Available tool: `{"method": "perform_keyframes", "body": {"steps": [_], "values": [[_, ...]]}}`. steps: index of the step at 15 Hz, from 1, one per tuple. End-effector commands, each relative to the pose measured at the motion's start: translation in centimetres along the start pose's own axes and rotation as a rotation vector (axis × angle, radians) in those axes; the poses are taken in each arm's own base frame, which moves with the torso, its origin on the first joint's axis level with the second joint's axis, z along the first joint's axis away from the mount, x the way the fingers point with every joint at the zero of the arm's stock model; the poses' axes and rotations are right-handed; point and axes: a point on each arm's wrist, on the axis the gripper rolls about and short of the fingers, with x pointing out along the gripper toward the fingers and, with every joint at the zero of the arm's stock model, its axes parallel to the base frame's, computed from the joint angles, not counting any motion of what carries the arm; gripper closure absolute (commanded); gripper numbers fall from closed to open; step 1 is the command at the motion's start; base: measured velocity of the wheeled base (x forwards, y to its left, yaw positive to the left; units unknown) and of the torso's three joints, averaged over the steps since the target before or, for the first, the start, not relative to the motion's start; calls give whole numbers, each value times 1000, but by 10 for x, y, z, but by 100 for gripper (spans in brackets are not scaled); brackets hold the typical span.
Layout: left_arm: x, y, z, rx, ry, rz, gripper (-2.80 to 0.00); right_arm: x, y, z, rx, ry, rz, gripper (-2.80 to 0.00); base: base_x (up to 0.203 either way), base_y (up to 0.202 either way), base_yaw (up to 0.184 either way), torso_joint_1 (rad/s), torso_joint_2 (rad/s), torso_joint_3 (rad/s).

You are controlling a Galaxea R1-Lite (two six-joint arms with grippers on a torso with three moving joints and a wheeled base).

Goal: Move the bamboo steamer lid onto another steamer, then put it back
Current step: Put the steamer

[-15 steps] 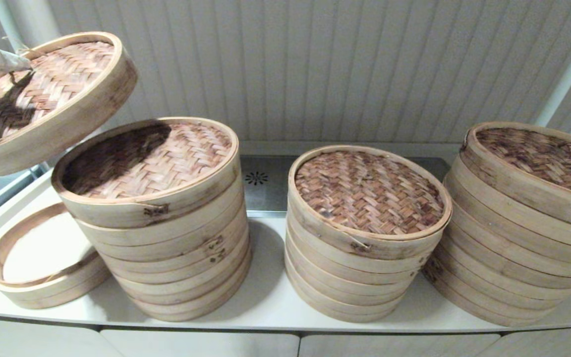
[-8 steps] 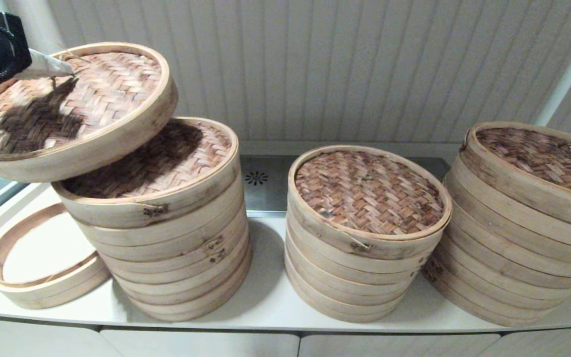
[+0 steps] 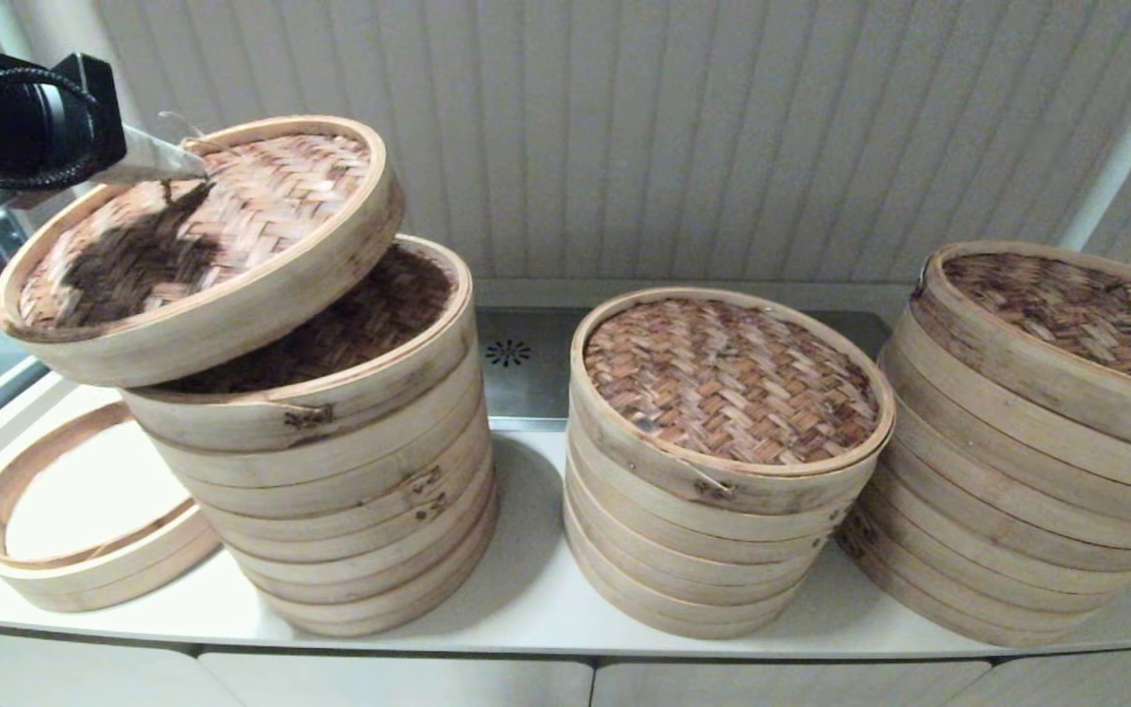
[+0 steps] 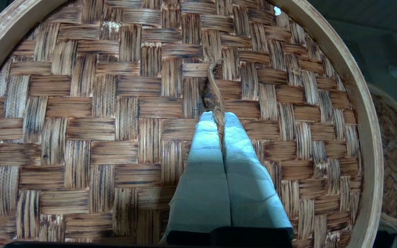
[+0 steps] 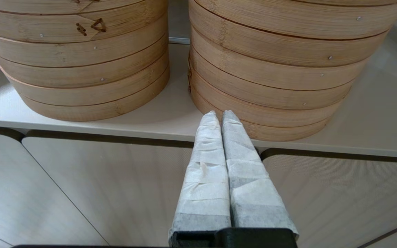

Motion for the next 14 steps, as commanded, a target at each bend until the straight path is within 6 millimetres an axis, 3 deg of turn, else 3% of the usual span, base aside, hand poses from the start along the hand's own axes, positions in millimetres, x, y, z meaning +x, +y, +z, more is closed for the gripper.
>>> {"method": "perform_keyframes", "body": {"steps": [1, 6, 14], "values": [[6, -1, -3, -1, 17, 6, 0, 0, 0, 0, -1, -2, 1, 0, 0, 0, 0, 0, 0, 0], [12, -2, -4, 20, 29, 6, 0, 0, 0, 0, -1, -2, 0, 0, 0, 0, 0, 0, 0, 0], [28, -20, -12, 50, 60, 8, 0, 0, 0, 0, -1, -2, 0, 0, 0, 0, 0, 0, 0, 0]]}}
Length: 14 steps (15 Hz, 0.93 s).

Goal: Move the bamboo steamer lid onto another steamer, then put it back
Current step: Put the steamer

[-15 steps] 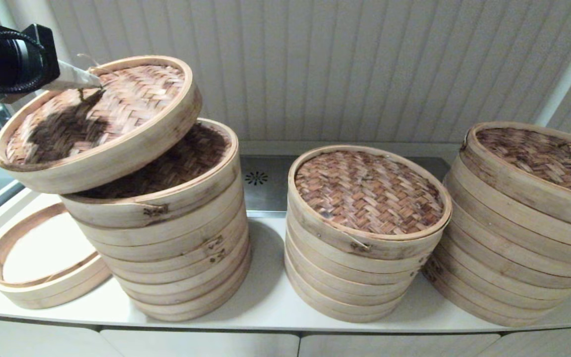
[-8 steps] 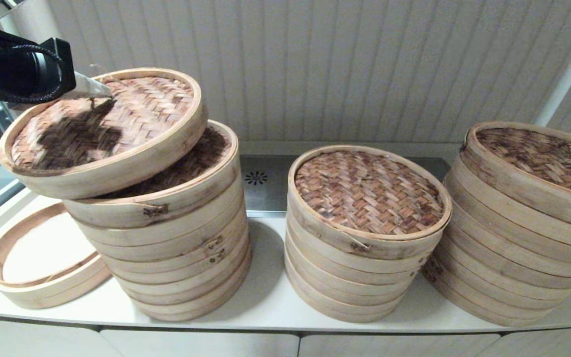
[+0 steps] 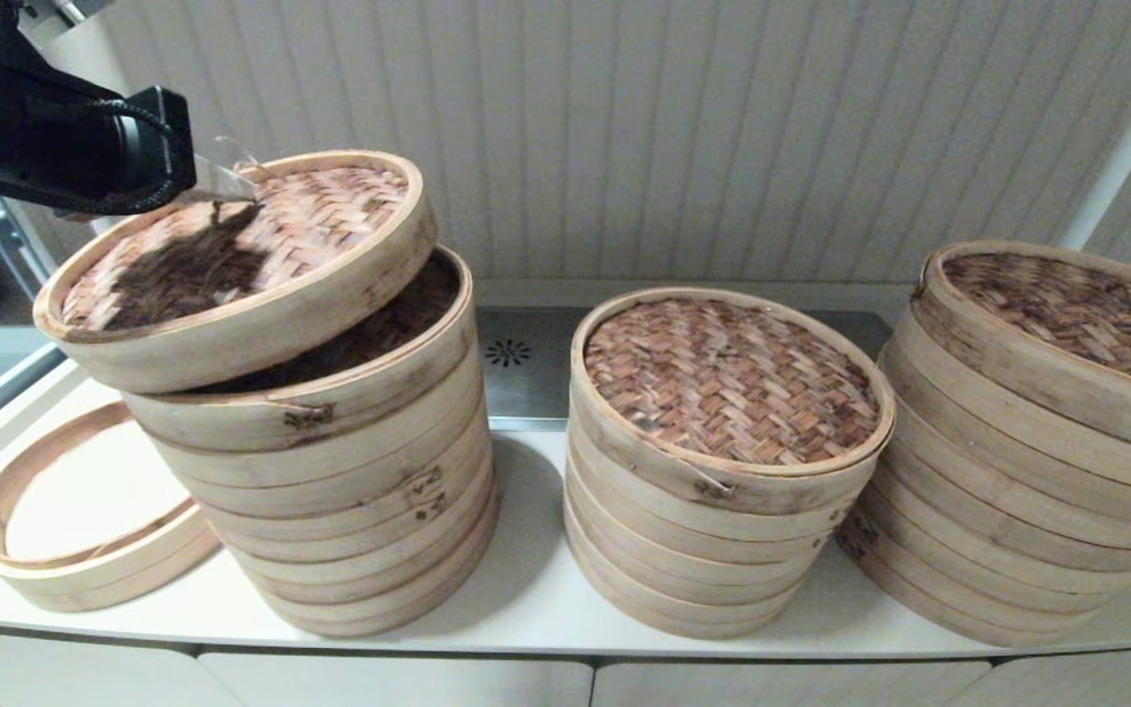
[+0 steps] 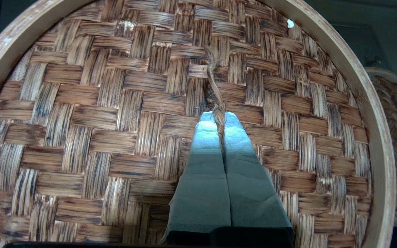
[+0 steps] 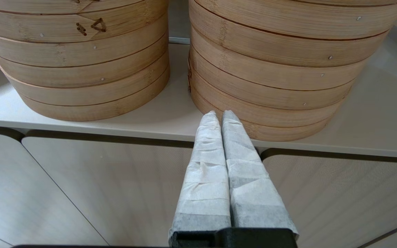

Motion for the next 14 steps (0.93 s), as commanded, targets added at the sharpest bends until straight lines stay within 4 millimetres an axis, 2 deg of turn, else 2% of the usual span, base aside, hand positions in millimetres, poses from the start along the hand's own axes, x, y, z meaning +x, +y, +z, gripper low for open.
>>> {"method": "perform_keyframes", "body": {"steps": [1, 9, 14], "values": [[6, -2, -3, 0, 21, -10, 0, 0, 0, 0, -1, -2, 1, 0, 0, 0, 0, 0, 0, 0], [10, -14, -7, 15, 42, -33, 0, 0, 0, 0, -1, -2, 1, 0, 0, 0, 0, 0, 0, 0], [20, -11, -15, 9, 80, -25, 0, 0, 0, 0, -1, -2, 1, 0, 0, 0, 0, 0, 0, 0]]}}
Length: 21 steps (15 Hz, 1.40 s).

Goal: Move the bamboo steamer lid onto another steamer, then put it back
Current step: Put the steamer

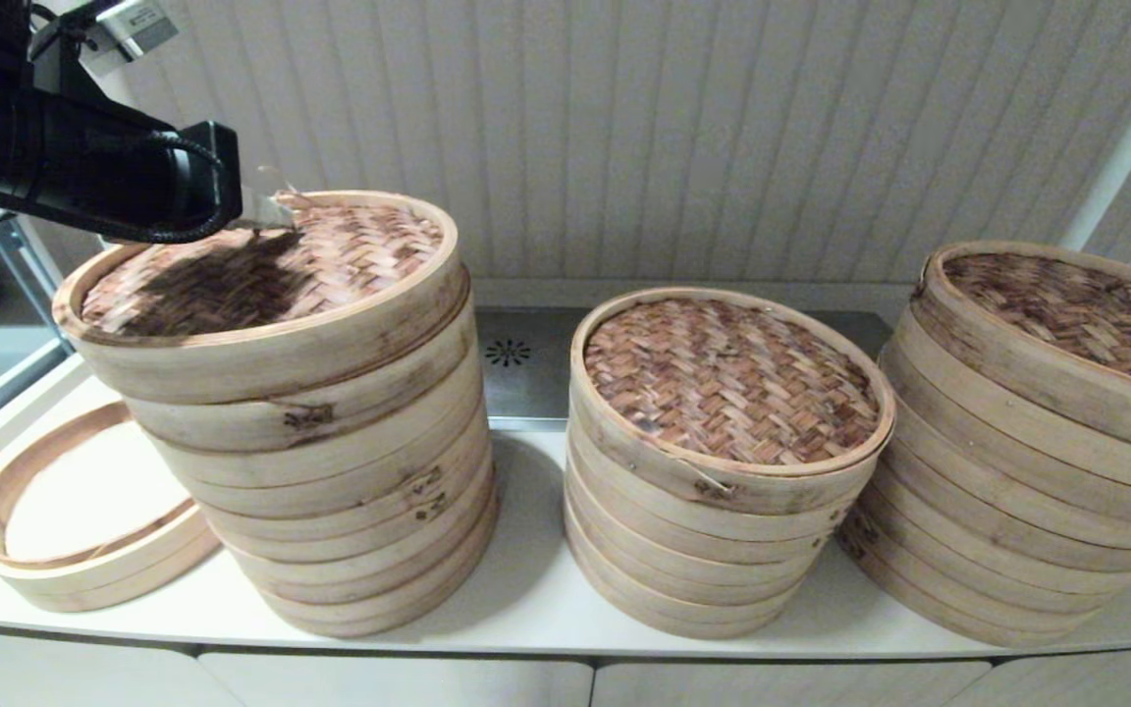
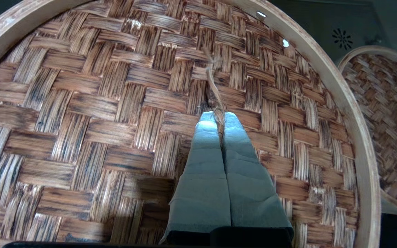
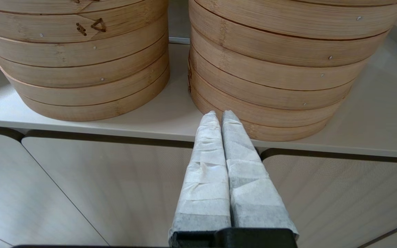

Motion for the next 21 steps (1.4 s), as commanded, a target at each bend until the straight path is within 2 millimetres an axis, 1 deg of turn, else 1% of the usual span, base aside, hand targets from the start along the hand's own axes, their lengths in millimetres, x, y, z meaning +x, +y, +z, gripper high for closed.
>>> {"method": "perform_keyframes", "body": {"steps": [1, 5, 8, 9, 13, 15, 17, 21], "values": [[7, 2, -3, -7, 26, 14, 0, 0, 0, 0, -1, -2, 0, 0, 0, 0, 0, 0, 0, 0], [12, 4, -4, -8, 31, 44, 0, 0, 0, 0, -1, -2, 3, 0, 0, 0, 0, 0, 0, 0], [8, 3, -3, -6, 20, 40, 0, 0, 0, 0, -1, -2, 1, 0, 0, 0, 0, 0, 0, 0], [7, 2, -3, -7, 18, 40, -280, 0, 0, 0, -1, -2, 0, 0, 0, 0, 0, 0, 0, 0], [-7, -1, 4, -4, -37, 32, -280, 0, 0, 0, -1, -2, 1, 0, 0, 0, 0, 0, 0, 0], [-19, -3, 8, 4, -82, 31, -280, 0, 0, 0, -1, -2, 1, 0, 0, 0, 0, 0, 0, 0], [-37, -5, 13, 12, -153, 78, -280, 0, 0, 0, 0, -2, 0, 0, 0, 0, 0, 0, 0, 0], [-92, -6, 18, 29, -296, 162, -280, 0, 0, 0, -1, -2, 1, 0, 0, 0, 0, 0, 0, 0]]}}
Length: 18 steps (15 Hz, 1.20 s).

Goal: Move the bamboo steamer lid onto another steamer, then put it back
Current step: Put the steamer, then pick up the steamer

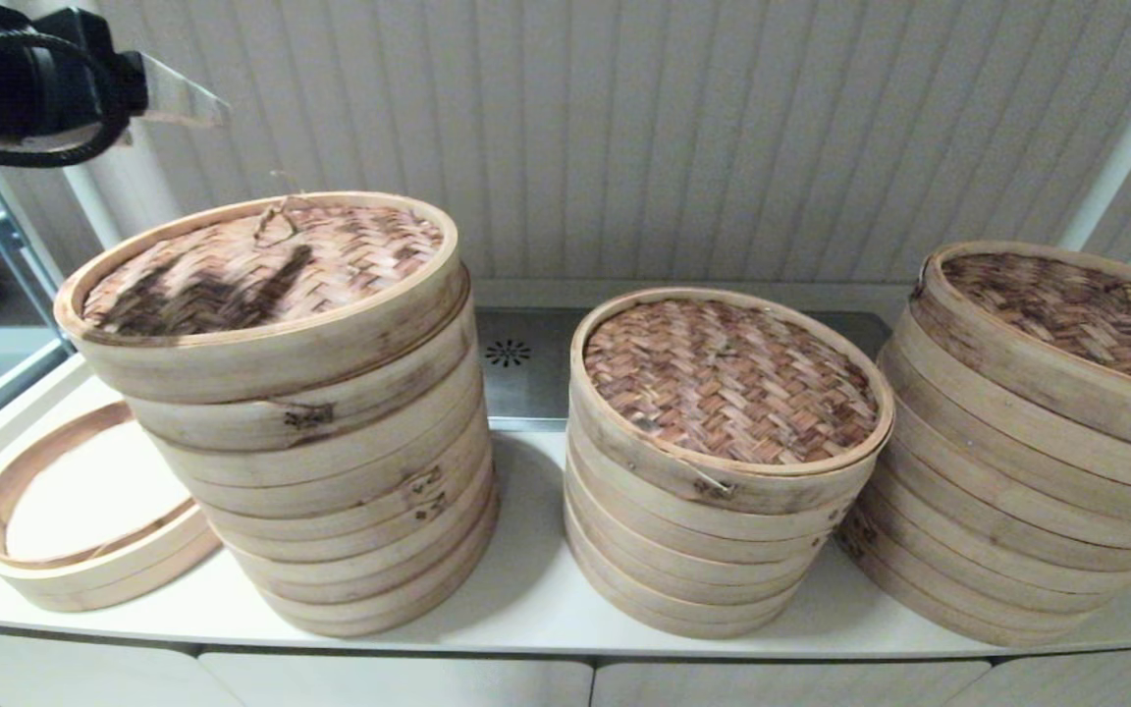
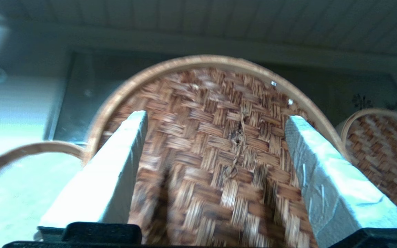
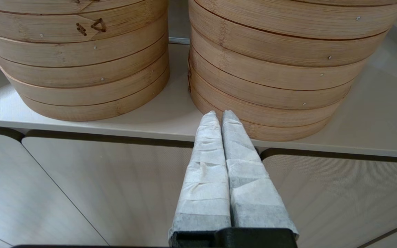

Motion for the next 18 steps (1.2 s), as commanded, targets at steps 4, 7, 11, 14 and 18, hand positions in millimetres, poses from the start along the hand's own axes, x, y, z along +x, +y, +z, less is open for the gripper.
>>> {"method": "perform_keyframes", "body": {"steps": [4, 7, 11, 14, 18], "values": [[-86, 6, 8, 1, -154, 35, 0, 0, 0, 0, 0, -2, 1, 0, 0, 0, 0, 0, 0, 0], [-138, 7, -6, 3, -220, 54, 0, 0, 0, 0, 0, -2, 0, 0, 0, 0, 0, 0, 0, 0], [-200, 9, -57, 49, -270, 129, 0, 0, 0, 0, 0, -2, 1, 0, 0, 0, 0, 0, 0, 0], [-203, 14, -111, 80, -242, 178, 0, 0, 0, 0, 0, -2, 0, 0, 0, 0, 0, 0, 0, 0], [-188, 26, -209, 97, -161, 212, 0, 0, 0, 0, 0, -2, 1, 0, 0, 0, 0, 0, 0, 0]]}}
